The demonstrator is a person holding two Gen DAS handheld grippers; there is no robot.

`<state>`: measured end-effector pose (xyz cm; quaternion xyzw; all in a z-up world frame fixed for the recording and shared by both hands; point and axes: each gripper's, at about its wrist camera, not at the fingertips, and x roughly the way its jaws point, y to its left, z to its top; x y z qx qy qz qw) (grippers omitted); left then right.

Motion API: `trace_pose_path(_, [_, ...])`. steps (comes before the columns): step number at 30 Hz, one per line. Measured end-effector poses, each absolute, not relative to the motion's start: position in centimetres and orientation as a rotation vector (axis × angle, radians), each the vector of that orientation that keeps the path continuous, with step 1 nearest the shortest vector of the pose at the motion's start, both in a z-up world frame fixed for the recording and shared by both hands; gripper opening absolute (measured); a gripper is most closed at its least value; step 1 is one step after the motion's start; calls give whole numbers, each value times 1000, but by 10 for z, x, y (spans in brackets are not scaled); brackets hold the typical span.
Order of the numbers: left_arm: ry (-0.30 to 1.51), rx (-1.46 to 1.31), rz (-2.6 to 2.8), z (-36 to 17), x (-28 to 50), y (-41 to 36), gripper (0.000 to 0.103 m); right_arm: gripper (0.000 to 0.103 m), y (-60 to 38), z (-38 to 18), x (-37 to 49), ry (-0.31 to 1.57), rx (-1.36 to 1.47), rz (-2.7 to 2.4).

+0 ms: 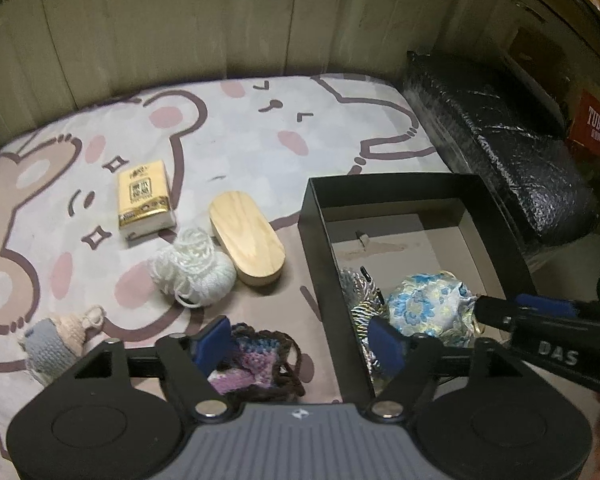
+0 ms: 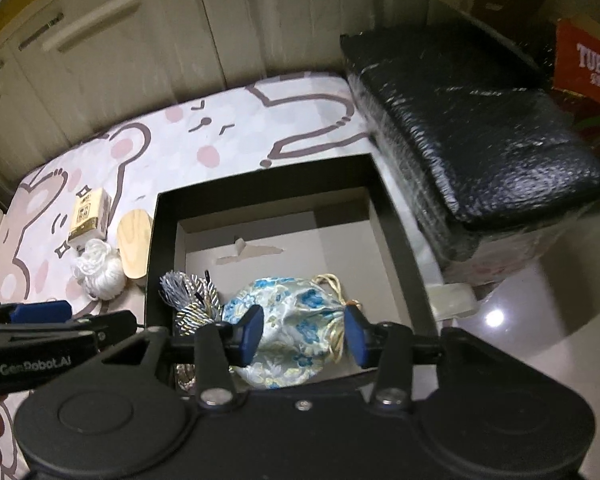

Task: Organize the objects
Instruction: 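Withdraw both tools upward from the black box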

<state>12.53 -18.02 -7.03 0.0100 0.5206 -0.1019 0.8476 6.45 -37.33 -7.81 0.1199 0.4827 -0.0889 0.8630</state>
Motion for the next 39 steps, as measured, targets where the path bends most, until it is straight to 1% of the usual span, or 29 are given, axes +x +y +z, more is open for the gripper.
trace_pose_path(4, [1081, 39, -205, -65, 121, -179, 85, 63, -374, -65, 52, 974, 251, -210])
trace_pose_path(9, [1060, 55, -178, -58, 114, -172, 91, 74, -374, -53, 39, 947, 233, -245])
trace_pose_path(11, [1049, 56, -170, -55, 111, -170, 95, 81, -375, -49, 34, 939, 234, -258])
trace_pose_path(13, [1035, 58, -164, -51, 107, -167, 98, 90, -375, -46, 30, 926, 231, -267])
trace_pose_path(16, [1015, 64, -154, -47, 103, -164, 101, 98, -372, -40, 24, 909, 213, -272])
trace_pose_path(21, [1008, 72, -151, -44, 97, -161, 103, 103, -367, -33, 17, 906, 196, -272])
trace_pose_path(39, [974, 79, -176, -29, 76, -160, 103, 103, -372, -7, -12, 878, 166, -350])
